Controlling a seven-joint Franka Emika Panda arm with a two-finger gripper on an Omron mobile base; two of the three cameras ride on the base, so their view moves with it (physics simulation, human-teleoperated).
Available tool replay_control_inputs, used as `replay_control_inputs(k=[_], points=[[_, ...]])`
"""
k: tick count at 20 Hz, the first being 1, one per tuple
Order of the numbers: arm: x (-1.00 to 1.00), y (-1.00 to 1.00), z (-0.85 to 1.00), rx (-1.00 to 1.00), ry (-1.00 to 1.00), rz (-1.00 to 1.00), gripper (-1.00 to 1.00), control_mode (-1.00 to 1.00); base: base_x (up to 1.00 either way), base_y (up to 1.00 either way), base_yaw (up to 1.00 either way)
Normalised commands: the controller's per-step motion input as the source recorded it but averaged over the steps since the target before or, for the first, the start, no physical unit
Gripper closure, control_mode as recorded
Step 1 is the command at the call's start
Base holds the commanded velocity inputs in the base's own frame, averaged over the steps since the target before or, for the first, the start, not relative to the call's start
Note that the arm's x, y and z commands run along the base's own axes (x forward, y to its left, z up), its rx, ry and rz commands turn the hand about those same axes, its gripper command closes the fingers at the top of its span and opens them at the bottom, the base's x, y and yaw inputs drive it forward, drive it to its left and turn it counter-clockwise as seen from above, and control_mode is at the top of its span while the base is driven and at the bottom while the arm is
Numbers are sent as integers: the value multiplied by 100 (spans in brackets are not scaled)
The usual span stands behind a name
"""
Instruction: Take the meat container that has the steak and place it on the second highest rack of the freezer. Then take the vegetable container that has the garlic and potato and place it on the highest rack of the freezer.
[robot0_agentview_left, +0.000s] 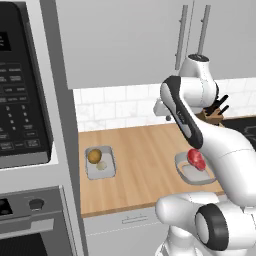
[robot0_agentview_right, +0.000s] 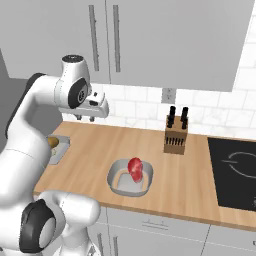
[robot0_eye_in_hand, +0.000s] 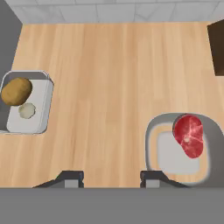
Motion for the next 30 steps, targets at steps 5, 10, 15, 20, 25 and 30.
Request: replay_control_inputs(k=[5,10,15,20,25,30], points=[[-33,-13,0,7,-2,-19,-100,-100,0,0,0],[-71,-42,-21,21,0,-54,-100,-100,0,0,0],[-65,-71,-44,21,6,-57,-100,-100,0,0,0],[-57,-100,-56,23,9,-47,-100,-100,0,0,0],[-25,-84,-69,20,7,-39,-100,-100,0,0,0],[14,-41,-71,14,8,-32,-100,-100,0,0,0]])
